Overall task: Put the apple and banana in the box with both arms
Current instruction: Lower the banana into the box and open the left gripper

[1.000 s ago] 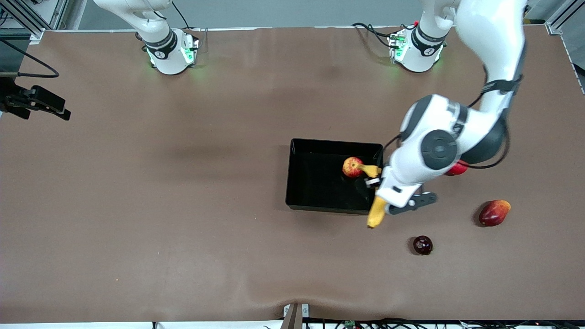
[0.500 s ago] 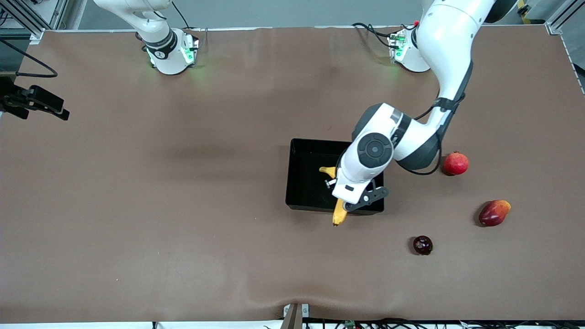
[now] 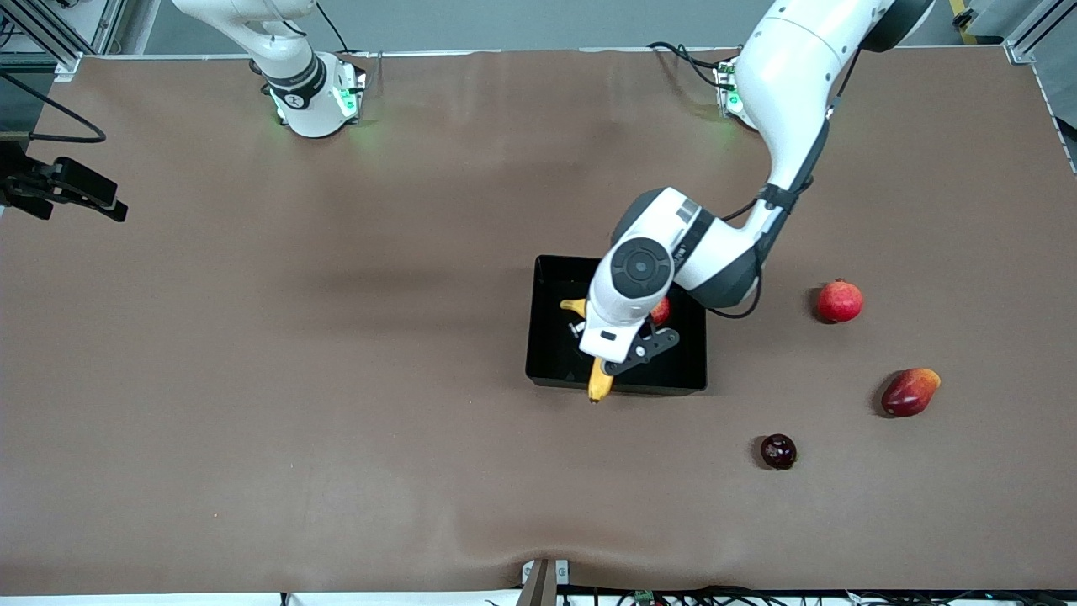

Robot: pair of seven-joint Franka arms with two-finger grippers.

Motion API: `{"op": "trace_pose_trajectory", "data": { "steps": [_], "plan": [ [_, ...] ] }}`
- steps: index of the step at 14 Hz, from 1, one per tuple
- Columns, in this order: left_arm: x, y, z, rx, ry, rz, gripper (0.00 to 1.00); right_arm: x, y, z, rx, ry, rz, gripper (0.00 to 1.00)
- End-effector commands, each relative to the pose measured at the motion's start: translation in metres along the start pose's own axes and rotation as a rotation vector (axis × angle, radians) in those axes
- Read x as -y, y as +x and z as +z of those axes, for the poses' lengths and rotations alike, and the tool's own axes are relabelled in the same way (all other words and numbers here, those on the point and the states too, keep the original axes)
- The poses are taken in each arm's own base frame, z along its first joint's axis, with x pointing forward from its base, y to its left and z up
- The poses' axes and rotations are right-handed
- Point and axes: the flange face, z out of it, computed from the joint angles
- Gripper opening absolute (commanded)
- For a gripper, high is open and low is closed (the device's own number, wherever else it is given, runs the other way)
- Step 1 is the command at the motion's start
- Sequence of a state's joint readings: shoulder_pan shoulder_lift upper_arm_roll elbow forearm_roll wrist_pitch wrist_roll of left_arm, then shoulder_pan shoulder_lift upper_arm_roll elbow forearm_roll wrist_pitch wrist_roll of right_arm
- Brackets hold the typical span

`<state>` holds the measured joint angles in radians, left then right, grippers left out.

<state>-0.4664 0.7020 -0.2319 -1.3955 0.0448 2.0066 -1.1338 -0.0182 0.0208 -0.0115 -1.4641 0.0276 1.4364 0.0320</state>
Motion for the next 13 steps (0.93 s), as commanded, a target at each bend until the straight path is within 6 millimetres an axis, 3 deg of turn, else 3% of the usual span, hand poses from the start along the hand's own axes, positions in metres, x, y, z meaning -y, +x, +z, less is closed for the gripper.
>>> {"op": "trace_pose_trajectory", "data": {
  "steps": [1, 8, 13],
  "plan": [
    [-0.011, -0.01, 0.008, -0.016, 0.01, -0.039, 0.0, -0.002, 0.001, -0.005, -0.005, 0.008, 0.017, 1.0],
    [-0.021, -0.031, 0.043, 0.004, 0.041, -0.029, 0.0, -0.001, 0.001, -0.005, -0.005, 0.009, 0.015, 1.0],
    [-0.027, -0.048, 0.057, 0.009, 0.058, -0.029, 0.0, 0.0, 0.001, -0.004, -0.005, 0.009, 0.013, 1.0]
  ]
}}
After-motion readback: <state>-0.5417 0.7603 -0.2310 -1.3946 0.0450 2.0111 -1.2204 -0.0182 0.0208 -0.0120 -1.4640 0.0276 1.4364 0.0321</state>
